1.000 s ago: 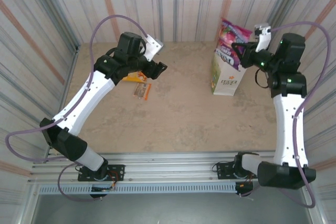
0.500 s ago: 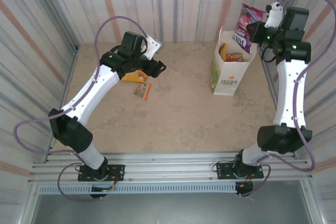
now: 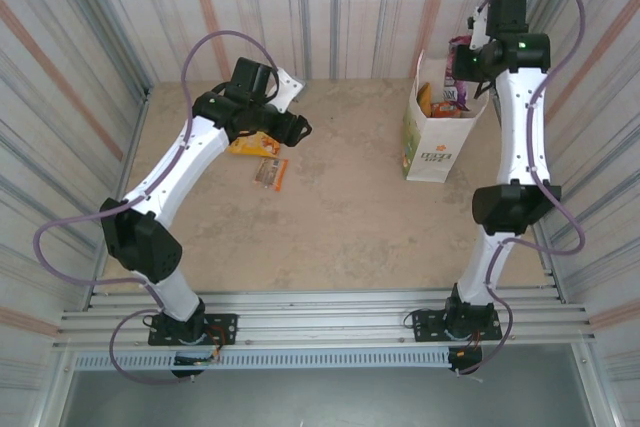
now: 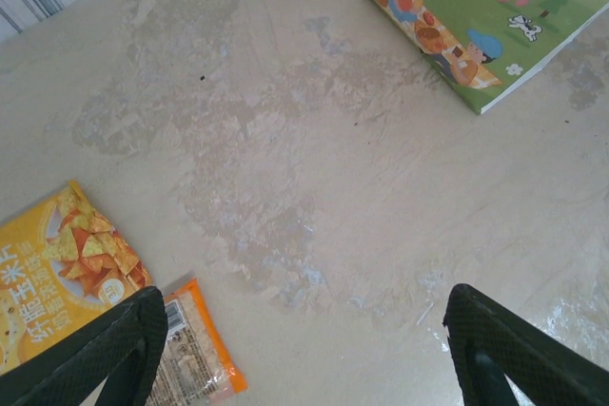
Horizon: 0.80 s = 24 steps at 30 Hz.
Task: Place the snacks into the paper bag
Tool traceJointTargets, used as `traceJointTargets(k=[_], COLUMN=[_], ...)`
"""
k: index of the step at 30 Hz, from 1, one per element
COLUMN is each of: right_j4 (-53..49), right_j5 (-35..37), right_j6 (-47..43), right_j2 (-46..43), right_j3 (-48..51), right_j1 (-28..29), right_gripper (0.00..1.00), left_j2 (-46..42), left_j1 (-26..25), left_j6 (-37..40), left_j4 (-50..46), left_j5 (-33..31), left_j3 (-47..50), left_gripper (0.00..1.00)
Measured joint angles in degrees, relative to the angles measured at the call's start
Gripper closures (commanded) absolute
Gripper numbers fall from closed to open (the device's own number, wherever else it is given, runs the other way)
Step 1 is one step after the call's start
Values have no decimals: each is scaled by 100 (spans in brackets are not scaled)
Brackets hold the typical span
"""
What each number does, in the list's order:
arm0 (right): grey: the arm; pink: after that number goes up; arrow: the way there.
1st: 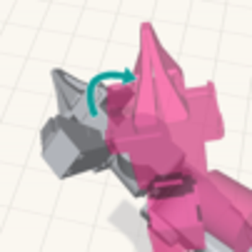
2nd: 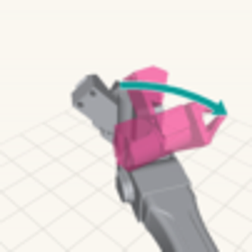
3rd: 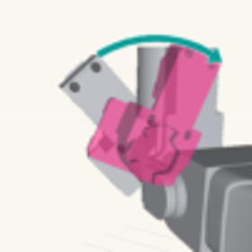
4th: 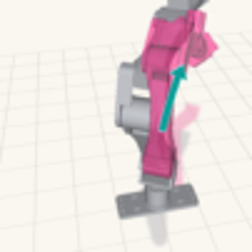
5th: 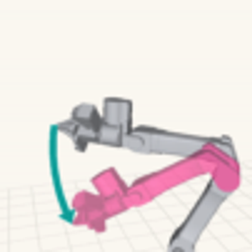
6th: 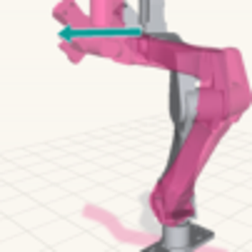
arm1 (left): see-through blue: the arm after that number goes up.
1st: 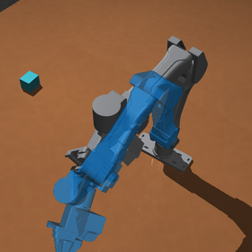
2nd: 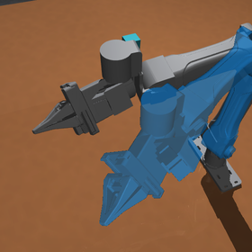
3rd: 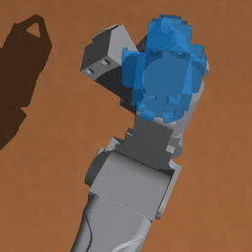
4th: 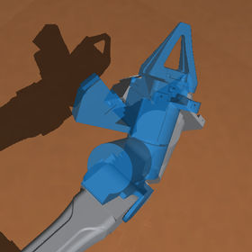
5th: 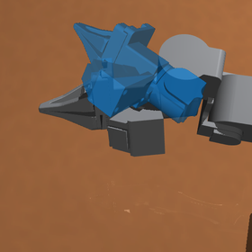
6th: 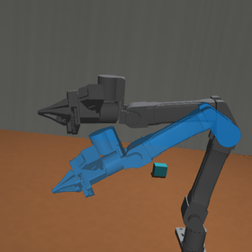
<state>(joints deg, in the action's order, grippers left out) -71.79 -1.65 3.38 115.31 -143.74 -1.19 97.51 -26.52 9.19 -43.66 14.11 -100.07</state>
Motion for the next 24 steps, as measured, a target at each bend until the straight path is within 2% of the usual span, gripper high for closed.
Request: traceJointTargets(k=[7,12,17,24], right_j4=[-859,-1080,-1097,-1008], right_j5=[643,791,767,616], right_j6=[-63,-85,-85,-68], right_j2=[437,723,1016,1300], right_j3=[-286,-313,-315,-319], right_j1=[59,59,59,59], right_gripper=[94,93,87,61], left_j2=[184,321,385,505], left_j1=[57,61,61,61], left_j6=[0,-4,-7,-7], left_j4=[-107,-157,-157,-179], left_j5=[122,260,382,433], left_j3=[-72,-118,-205,-337], left_gripper=[21,22,22,22])
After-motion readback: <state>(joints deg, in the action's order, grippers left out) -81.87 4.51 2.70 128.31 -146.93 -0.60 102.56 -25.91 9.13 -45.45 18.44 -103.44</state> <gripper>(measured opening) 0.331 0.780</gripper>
